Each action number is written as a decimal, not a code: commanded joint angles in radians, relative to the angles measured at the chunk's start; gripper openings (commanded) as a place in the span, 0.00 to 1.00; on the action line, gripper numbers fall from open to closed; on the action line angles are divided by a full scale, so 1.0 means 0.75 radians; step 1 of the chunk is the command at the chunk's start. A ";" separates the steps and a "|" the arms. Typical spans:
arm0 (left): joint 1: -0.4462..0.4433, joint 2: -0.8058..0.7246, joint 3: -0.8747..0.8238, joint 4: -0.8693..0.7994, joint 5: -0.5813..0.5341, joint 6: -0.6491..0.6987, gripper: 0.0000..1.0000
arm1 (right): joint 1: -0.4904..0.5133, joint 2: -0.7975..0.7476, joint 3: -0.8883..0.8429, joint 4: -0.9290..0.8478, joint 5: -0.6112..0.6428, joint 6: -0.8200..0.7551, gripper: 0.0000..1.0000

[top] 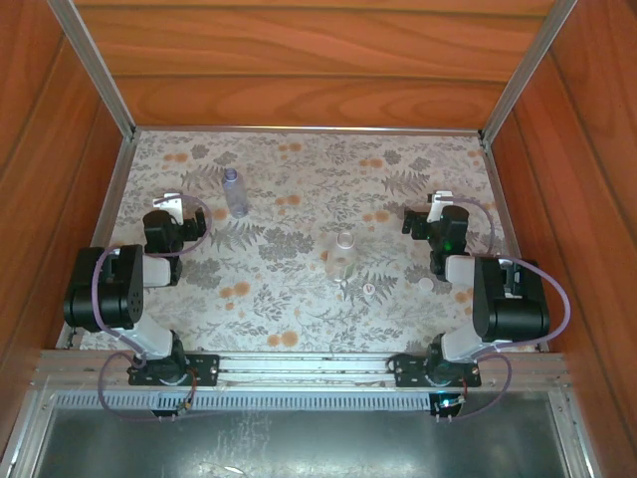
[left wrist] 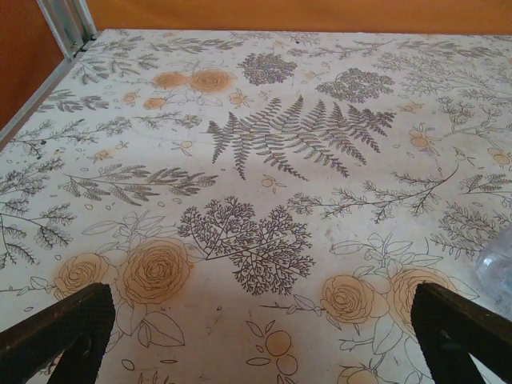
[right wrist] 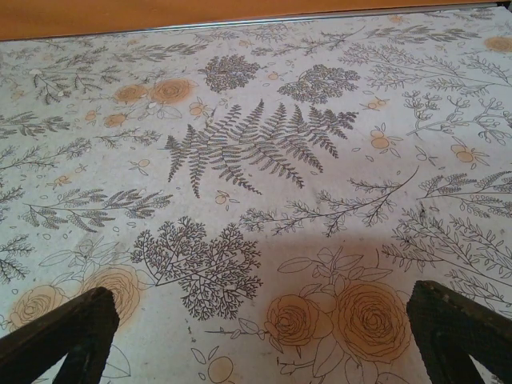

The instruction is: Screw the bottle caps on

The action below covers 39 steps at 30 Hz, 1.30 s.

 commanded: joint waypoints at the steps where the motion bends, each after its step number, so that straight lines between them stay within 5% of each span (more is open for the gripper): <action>1: -0.010 -0.024 0.007 0.000 -0.001 -0.015 1.00 | 0.013 0.008 0.016 0.009 -0.016 -0.016 1.00; 39: -0.011 -0.014 0.013 0.000 -0.058 -0.033 1.00 | 0.013 0.009 0.014 0.011 -0.020 -0.019 1.00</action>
